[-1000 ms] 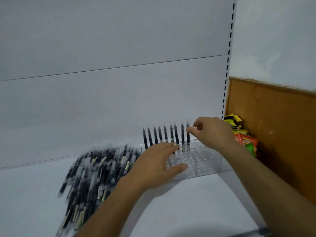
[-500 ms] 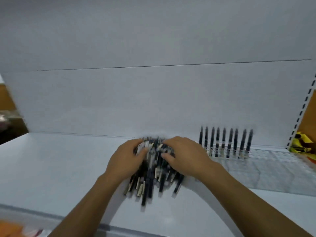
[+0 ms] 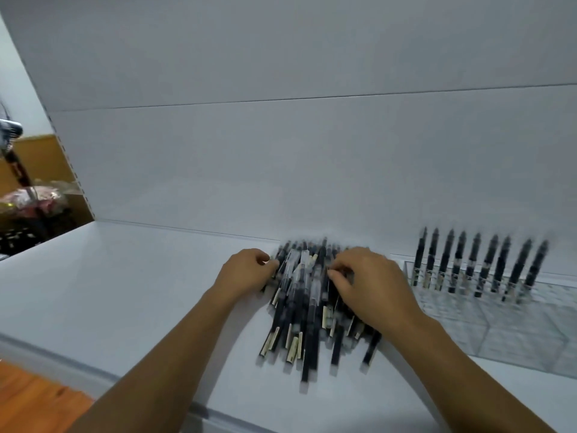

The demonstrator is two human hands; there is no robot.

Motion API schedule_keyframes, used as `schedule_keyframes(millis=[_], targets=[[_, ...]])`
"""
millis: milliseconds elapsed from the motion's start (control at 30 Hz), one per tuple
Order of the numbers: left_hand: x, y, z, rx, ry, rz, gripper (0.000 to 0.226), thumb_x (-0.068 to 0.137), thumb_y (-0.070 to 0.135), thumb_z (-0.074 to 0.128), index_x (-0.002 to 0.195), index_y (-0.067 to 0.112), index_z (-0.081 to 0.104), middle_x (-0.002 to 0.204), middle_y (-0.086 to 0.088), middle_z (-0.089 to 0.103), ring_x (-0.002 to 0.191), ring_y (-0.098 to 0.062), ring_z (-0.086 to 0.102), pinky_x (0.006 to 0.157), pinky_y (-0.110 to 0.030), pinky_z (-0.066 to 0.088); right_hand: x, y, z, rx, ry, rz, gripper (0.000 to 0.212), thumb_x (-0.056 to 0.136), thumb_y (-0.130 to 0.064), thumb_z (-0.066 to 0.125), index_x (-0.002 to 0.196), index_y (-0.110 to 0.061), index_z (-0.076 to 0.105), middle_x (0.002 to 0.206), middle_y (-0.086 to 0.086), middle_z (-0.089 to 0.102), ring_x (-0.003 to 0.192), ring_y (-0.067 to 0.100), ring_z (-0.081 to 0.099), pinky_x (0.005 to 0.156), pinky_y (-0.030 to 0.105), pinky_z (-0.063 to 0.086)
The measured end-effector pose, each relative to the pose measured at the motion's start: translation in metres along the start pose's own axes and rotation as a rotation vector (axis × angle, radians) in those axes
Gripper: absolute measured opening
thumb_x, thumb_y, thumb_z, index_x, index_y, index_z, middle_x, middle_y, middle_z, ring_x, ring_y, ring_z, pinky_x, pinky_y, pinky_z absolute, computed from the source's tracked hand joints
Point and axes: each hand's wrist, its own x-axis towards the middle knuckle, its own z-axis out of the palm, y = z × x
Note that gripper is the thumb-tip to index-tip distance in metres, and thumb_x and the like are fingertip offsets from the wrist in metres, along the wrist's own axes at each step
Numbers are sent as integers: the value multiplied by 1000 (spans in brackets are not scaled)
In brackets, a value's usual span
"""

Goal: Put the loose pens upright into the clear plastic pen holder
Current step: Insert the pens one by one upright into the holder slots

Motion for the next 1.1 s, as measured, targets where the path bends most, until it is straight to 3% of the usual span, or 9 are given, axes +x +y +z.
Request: schedule_keyframes(millis=[100, 167, 267, 400, 533, 733, 867, 1000, 1100], targets=[[9, 3, 0, 28, -10, -35, 36, 90, 47, 59, 113, 21, 67, 110, 5, 65, 108, -17, 60, 82, -27, 42, 0, -1, -2, 75, 44, 50, 9, 92, -35, 63, 89, -29, 69, 81, -17, 59, 72, 1, 55, 72, 23, 50], [15, 6, 0, 53, -19, -38, 26, 89, 44, 60, 101, 23, 70, 96, 8, 68, 99, -15, 62, 77, -26, 43, 0, -1, -2, 102, 50, 73, 7, 91, -34, 64, 85, -30, 66, 76, -18, 56, 71, 0, 54, 72, 24, 51], [20, 14, -3, 102, -45, -16, 15, 86, 31, 62, 82, 20, 72, 80, 2, 71, 82, -18, 64, 72, -27, 48, 0, -1, -1, 92, 51, 105, 6, 91, -27, 63, 85, -28, 64, 79, -16, 59, 72, 2, 56, 71, 25, 51], [23, 23, -7, 146, -69, -1, 17, 82, 16, 61, 90, 14, 76, 84, -4, 74, 82, -21, 69, 78, -31, 55, 2, 0, -1, 26, 62, 138, 13, 93, -17, 54, 99, -21, 65, 90, -5, 66, 76, 13, 60, 66, 27, 48], [26, 16, -9, -78, -100, -80, 17, 83, 6, 59, 85, 8, 76, 72, -4, 70, 64, -18, 66, 78, -34, 60, 3, 2, -2, -46, 19, 150, 26, 92, -9, 47, 109, -17, 66, 94, 0, 66, 81, 19, 60, 71, 32, 52], [12, 13, -16, -404, -95, -169, 15, 89, 0, 53, 78, 9, 56, 75, -9, 63, 55, -12, 62, 53, -23, 56, 5, -1, -2, -78, 9, 129, 24, 93, -6, 48, 109, -14, 63, 103, 1, 52, 79, 18, 48, 67, 27, 40], [-2, 15, -15, -425, -100, -128, 6, 91, 11, 49, 87, 13, 53, 89, -6, 67, 64, -12, 57, 58, -23, 46, 8, -1, -4, -119, -55, 146, 17, 87, 0, 47, 81, -13, 57, 82, -1, 48, 82, 23, 52, 56, 25, 31], [-17, 13, -12, -314, -153, -46, 33, 84, 45, 70, 91, 14, 63, 82, 2, 70, 66, -8, 58, 60, -23, 40, 13, 2, -3, -140, -72, 148, 27, 88, -8, 49, 109, -16, 65, 92, 2, 57, 83, 21, 50, 63, 28, 38], [-23, 13, -11, -255, -165, -65, 49, 79, 51, 73, 88, 5, 64, 77, -2, 65, 68, -14, 55, 64, -26, 41, 14, 4, -3, -150, -84, 163, 26, 90, -15, 49, 110, -17, 66, 90, 1, 59, 79, 19, 49, 63, 28, 38]])
